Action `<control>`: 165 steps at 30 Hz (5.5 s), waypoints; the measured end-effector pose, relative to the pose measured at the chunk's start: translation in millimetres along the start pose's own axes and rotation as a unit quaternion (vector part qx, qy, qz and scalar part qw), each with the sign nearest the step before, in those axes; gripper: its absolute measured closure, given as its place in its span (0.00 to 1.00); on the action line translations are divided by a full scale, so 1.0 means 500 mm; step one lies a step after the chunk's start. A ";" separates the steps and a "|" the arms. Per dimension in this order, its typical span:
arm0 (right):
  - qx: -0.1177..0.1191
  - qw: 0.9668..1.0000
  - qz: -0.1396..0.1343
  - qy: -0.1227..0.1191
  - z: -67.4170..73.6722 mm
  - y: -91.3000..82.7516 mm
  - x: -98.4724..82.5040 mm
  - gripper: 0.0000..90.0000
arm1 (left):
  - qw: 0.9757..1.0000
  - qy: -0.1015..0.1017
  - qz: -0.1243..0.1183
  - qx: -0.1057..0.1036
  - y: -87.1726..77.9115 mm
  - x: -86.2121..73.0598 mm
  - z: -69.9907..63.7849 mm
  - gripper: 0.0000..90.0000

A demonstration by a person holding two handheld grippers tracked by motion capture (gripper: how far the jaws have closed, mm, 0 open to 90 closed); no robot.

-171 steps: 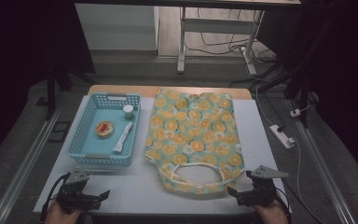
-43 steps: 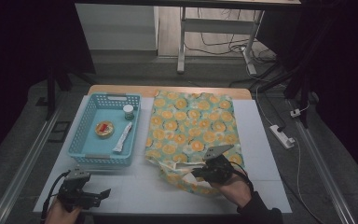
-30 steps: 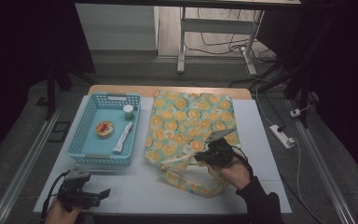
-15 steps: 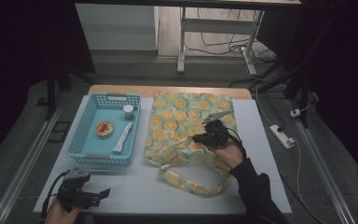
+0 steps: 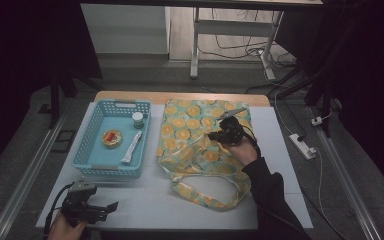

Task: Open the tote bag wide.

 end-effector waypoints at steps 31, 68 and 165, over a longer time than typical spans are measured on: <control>-0.049 0.999 -0.005 0.010 -0.101 0.109 0.075 0.99 | 1.000 -0.006 0.001 -0.002 0.001 -0.001 0.002 0.01; -0.034 0.999 -0.012 0.031 -0.081 0.024 0.045 0.30 | 1.000 -0.006 0.004 0.000 0.002 -0.001 0.001 0.01; 0.034 0.998 0.016 -0.057 0.103 -0.024 -0.084 1.00 | 1.000 -0.009 0.006 -0.001 0.003 -0.001 0.002 0.01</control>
Point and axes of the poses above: each handheld gripper's, and its own axes: y roughly forward along the jaws, x roughly out of its top, z roughly to its left, the point moved 9 cm from there along y, roughly forward along the jaws, and after that the axes turned 13 degrees about y, right-handed, at the moved point
